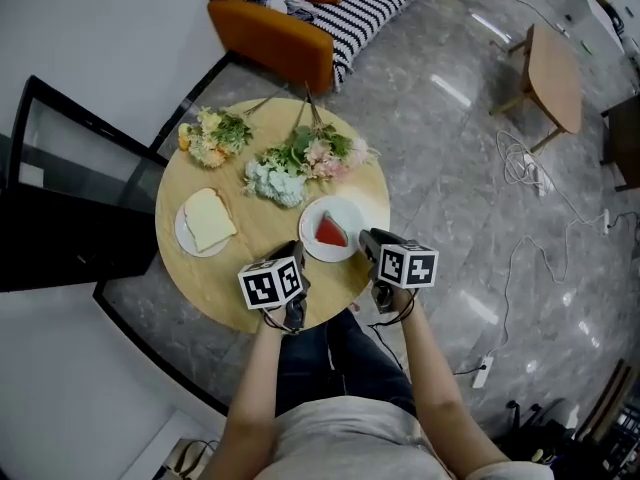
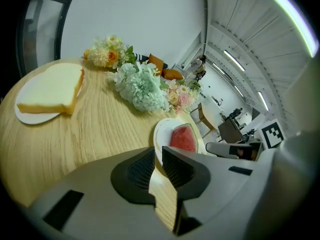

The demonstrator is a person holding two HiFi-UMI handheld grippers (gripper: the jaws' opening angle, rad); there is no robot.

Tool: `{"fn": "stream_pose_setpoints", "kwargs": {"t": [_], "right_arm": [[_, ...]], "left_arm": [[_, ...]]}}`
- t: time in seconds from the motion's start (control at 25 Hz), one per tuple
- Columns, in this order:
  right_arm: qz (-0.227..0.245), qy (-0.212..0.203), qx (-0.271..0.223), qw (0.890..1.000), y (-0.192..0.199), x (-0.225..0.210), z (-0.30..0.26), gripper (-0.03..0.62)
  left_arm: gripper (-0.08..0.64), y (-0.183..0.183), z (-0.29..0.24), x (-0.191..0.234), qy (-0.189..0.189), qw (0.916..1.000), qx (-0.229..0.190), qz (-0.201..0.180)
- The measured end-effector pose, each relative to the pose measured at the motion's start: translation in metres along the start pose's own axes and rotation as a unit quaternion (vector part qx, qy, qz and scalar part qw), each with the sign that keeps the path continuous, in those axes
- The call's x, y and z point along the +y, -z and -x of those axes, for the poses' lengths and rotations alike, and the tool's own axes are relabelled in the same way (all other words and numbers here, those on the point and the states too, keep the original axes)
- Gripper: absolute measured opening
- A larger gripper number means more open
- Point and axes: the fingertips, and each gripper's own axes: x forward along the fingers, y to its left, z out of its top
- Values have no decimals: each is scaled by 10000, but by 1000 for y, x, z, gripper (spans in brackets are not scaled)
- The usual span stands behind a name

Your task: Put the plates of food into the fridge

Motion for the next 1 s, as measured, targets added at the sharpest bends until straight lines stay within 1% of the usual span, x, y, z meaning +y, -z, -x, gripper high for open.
{"fn": "stream_pose_setpoints", "kwargs": {"t": [0.08, 0.16, 0.36, 0.56, 0.72, 0.88, 1.0], "right_arm": [[-33, 9, 104, 9999, 2, -3, -5, 95], [-40, 35, 214, 9998, 4, -6, -8, 95], [-154, -4, 410, 9990, 11, -11, -14, 95], [-325, -118, 530, 9980, 13, -11, -15, 95], [-486, -225, 572, 9969, 14, -11, -17, 95], [-650, -486, 753, 9939, 17, -7, -19, 95], [-668, -650, 927, 9913, 18, -5, -22, 95]], "left_arm": [[57, 0, -6, 2, 110, 9997, 117, 165], [72, 2, -11, 2, 228, 9990, 247, 306], [86, 9, -22, -1, 332, 9974, 513, 372], [87, 8, -24, -4, 425, 9962, 528, 556], [87, 8, -25, -1, 361, 9964, 484, 596], [87, 8, -27, 0, 383, 9958, 510, 659], [86, 7, -28, 0, 416, 9952, 497, 728]]}}
